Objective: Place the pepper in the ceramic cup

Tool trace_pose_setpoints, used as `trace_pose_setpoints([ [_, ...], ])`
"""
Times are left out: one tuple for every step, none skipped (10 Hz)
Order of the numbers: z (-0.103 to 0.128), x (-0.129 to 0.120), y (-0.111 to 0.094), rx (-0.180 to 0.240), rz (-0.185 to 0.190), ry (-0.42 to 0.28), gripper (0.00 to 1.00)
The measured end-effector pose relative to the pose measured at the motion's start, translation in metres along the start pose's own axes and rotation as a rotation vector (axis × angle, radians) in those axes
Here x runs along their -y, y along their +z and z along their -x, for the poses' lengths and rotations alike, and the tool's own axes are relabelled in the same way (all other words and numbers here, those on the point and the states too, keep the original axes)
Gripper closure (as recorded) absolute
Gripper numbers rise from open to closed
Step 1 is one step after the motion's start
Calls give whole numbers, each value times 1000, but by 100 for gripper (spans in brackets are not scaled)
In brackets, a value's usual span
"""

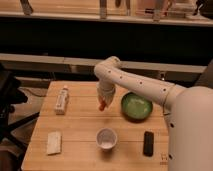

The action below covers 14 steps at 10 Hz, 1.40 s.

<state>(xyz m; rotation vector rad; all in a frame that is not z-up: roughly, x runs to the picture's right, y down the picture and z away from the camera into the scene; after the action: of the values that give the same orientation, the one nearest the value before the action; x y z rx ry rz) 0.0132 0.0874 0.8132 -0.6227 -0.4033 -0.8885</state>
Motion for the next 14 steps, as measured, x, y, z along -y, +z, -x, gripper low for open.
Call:
trace_pose_setpoints([
  [6, -2, -3, -1, -1, -6, 96],
  [9, -3, -6, -2, 0, -8, 96],
  [13, -5, -9, -3, 0, -10, 96],
  [14, -8, -11, -4, 1, -9, 96],
  [14, -10, -12, -4, 1, -10, 96],
  [16, -12, -14, -5, 1, -12, 96],
  [18, -15, -16, -7, 3, -13, 96],
  [23, -20, -19, -9, 3, -17, 96],
  [29, -26, -22, -11, 2, -18, 96],
  [34, -32, -25, -12, 0, -19, 96],
  [36, -36, -27, -12, 1, -18, 96],
  [37, -38, -27, -12, 1, -18, 96],
  [40, -39, -27, -11, 1, -22, 96],
  [42, -43, -27, -12, 0, -25, 96],
])
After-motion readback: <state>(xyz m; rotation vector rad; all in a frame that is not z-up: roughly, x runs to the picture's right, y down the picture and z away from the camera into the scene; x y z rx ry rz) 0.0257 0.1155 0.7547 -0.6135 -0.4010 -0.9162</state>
